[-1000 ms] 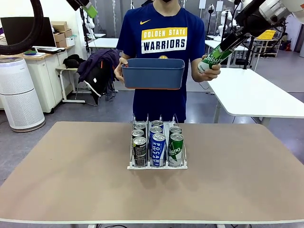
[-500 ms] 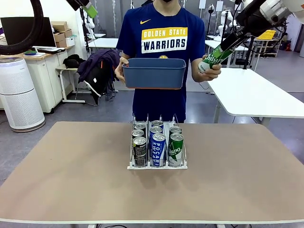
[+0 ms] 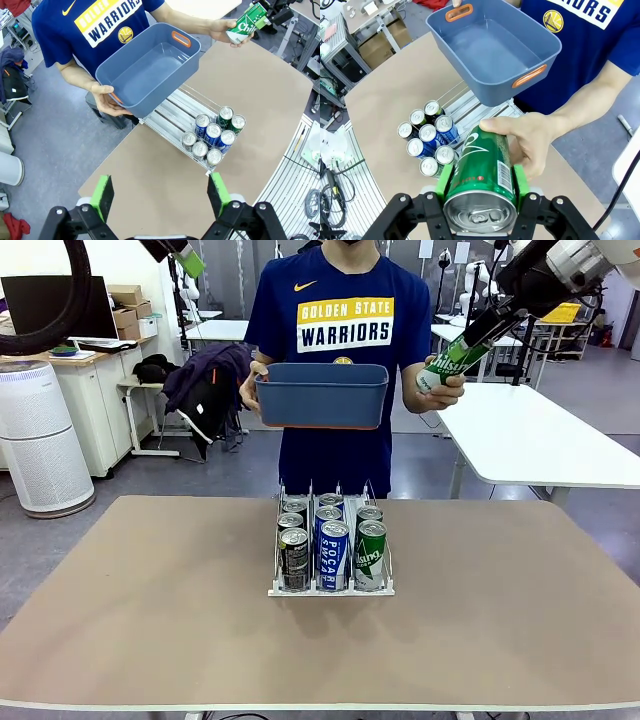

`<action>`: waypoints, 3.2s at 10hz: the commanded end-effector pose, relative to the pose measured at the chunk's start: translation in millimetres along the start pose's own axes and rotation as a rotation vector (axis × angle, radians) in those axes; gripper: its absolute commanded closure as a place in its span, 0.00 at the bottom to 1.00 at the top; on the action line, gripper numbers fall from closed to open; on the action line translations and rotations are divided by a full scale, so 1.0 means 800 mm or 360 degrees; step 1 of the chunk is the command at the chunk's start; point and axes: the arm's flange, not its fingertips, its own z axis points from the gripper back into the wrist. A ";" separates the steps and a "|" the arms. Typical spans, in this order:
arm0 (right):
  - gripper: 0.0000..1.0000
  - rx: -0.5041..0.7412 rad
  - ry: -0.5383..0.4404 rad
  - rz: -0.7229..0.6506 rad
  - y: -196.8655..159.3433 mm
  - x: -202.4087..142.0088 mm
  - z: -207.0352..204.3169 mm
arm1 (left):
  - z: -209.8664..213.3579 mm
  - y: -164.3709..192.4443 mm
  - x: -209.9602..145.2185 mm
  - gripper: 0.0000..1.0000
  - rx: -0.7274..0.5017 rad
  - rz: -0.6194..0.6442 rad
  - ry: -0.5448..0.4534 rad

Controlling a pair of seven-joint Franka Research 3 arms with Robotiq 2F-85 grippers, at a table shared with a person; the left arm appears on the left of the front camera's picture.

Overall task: Fill the beverage cans into the dispenser.
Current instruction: Place the picked Sprite in the line of the Automatic Can Dispenser with the same cans.

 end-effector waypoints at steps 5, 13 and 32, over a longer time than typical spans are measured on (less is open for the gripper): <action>1.00 -0.0005 0.0005 0.0005 0.000 0.000 0.000 | 0.000 0.001 -0.002 0.00 0.0005 0.0004 -0.0006; 1.00 -0.0005 0.0005 0.0005 0.000 0.000 0.000 | 0.000 0.001 -0.002 0.00 0.0005 0.0004 -0.0006; 0.42 -0.0188 0.0080 -0.0348 0.165 -0.203 -0.001 | 0.000 0.001 -0.002 0.00 0.0005 0.0004 -0.0006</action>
